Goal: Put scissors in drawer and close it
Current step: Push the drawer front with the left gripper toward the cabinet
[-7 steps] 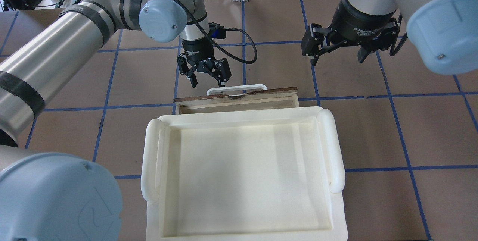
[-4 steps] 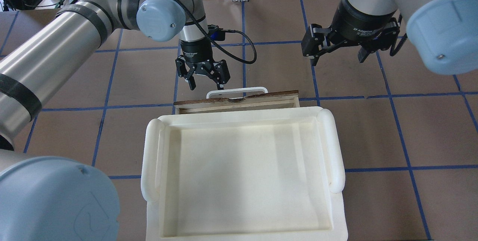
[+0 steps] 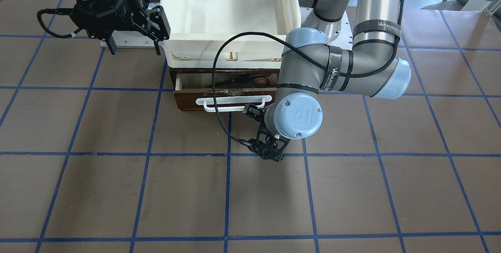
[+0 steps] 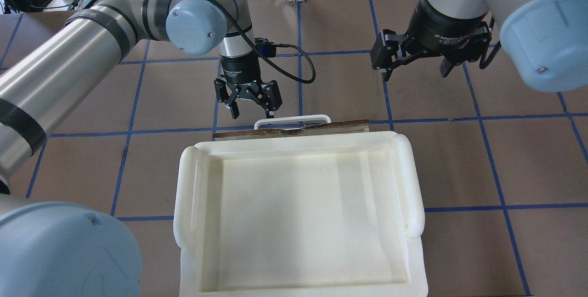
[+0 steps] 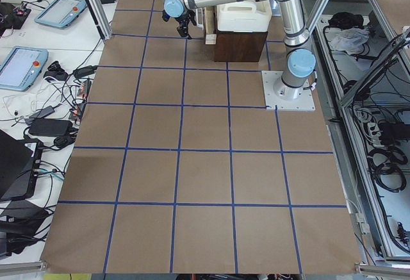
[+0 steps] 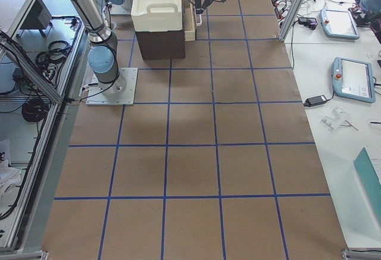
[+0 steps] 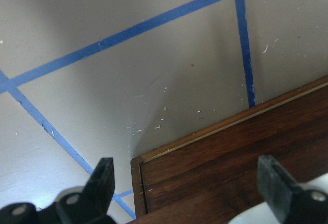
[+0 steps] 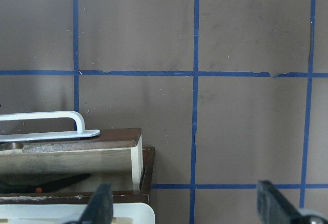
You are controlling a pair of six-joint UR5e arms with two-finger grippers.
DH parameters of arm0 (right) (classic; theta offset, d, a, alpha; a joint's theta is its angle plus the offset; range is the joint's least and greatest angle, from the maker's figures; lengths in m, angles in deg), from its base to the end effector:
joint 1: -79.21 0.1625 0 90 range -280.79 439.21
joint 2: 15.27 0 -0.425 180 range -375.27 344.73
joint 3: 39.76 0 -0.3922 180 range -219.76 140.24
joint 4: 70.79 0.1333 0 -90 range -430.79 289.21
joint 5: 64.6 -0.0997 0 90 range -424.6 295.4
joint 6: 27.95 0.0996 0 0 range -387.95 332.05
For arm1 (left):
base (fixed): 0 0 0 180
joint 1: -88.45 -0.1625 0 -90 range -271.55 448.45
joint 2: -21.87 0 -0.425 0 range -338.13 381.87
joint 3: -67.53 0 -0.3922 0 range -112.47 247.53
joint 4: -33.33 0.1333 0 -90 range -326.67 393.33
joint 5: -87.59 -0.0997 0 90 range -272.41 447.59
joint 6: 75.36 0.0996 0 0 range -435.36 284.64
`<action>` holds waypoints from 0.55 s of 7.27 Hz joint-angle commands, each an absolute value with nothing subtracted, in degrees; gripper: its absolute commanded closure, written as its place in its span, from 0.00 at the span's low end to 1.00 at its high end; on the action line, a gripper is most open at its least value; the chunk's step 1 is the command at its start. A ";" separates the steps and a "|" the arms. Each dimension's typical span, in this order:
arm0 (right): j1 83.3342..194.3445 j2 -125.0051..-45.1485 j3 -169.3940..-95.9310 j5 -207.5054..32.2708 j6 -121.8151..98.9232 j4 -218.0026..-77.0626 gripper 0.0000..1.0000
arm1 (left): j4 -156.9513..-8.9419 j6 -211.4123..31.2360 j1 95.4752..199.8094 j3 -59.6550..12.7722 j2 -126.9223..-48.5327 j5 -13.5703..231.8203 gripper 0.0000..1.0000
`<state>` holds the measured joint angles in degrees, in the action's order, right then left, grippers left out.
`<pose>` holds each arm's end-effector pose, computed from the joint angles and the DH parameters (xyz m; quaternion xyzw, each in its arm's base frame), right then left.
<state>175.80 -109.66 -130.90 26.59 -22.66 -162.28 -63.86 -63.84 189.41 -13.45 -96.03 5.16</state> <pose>0.1839 -0.4485 0.5175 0.0109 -0.9990 0.0422 0.0060 -0.2609 -0.5771 0.2787 -0.1749 -0.9564 -0.2247 0.0654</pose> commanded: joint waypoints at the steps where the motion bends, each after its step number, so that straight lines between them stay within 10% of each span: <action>1: 175.80 -109.66 -130.90 26.63 -22.67 -162.28 0.00 | -63.87 -64.02 189.35 -14.91 -95.12 5.15 0.00; 4: 175.80 -109.66 -130.90 26.46 -22.76 -162.28 0.00 | -66.33 -64.28 189.35 -16.93 -93.28 4.53 0.00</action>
